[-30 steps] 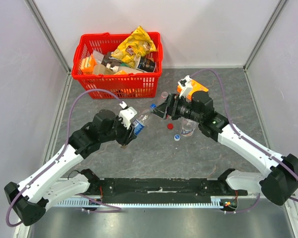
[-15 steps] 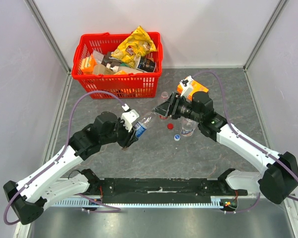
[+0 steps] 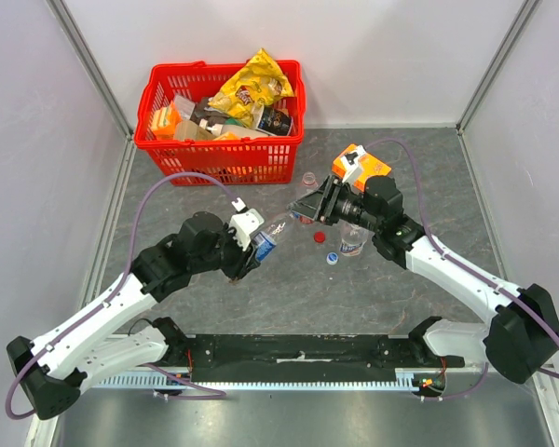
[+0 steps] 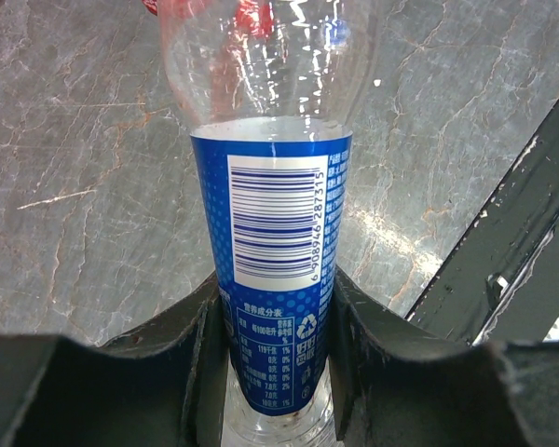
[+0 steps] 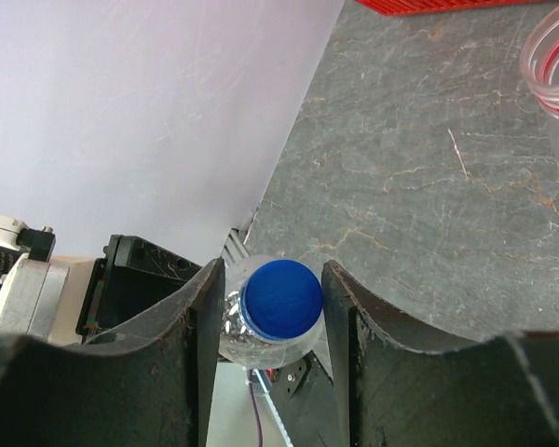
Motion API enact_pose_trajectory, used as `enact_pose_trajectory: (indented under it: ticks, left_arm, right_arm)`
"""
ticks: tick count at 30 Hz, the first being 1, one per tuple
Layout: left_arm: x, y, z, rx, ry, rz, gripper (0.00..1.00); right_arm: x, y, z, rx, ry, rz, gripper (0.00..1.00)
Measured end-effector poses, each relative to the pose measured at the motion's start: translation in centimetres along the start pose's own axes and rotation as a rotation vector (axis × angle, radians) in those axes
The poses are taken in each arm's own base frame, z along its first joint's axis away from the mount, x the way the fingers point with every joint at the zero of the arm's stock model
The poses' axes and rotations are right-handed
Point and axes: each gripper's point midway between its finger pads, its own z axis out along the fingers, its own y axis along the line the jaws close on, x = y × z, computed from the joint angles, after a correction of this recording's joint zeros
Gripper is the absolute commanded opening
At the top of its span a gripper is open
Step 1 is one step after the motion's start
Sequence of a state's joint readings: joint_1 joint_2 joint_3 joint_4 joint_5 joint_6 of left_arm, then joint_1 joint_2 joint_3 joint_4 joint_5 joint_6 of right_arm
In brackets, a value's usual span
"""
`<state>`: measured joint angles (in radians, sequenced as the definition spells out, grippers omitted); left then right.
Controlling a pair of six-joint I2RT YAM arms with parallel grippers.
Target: Unscrew the bottle caps
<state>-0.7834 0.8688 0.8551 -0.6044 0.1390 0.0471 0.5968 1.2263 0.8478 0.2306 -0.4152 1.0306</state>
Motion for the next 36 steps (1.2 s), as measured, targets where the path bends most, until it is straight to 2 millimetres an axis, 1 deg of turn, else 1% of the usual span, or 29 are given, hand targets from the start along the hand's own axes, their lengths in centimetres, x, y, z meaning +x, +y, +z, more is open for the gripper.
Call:
enact_pose_trajectory:
  ticks: [4, 7, 9, 14, 17, 19, 24, 29, 36]
  left_arm:
    - [0.0, -0.1, 0.0, -0.001, 0.001, 0.004, 0.36]
    - [0.0, -0.2, 0.1, 0.001, 0.003, 0.006, 0.36]
    - [0.1, -0.1, 0.1, 0.000, 0.004, 0.007, 0.36]
    - [0.1, -0.2, 0.1, -0.003, 0.004, 0.010, 0.36]
    - [0.1, -0.1, 0.1, -0.008, 0.005, 0.012, 0.36]
    - [0.1, -0.1, 0.2, -0.010, 0.007, 0.013, 0.36]
    - [0.2, -0.1, 0.2, -0.011, 0.011, 0.015, 0.36]
    - [0.4, -0.3, 0.3, 0.001, 0.020, 0.016, 0.36]
    - [0.4, -1.4, 0.1, 0.063, 0.021, 0.017, 0.35]
  right_arm:
    - [-0.3, 0.2, -0.1, -0.028, -0.014, 0.020, 0.54]
    - [-0.3, 0.2, -0.2, -0.042, -0.018, 0.035, 0.48]
    - [-0.2, 0.1, -0.2, -0.045, -0.017, 0.041, 0.36]
    - [-0.3, -0.1, -0.3, -0.044, -0.019, 0.051, 0.11]
    - [-0.3, -0.1, -0.4, -0.045, -0.018, 0.050, 0.06]
    - [-0.3, -0.1, -0.4, -0.048, -0.018, 0.050, 0.01]
    - [-0.2, -0.2, -0.4, -0.047, -0.015, 0.036, 0.00]
    - [0.0, -0.2, -0.6, -0.055, -0.003, -0.023, 0.00]
    - [0.4, 1.5, -1.5, -0.135, 0.022, -0.133, 0.00]
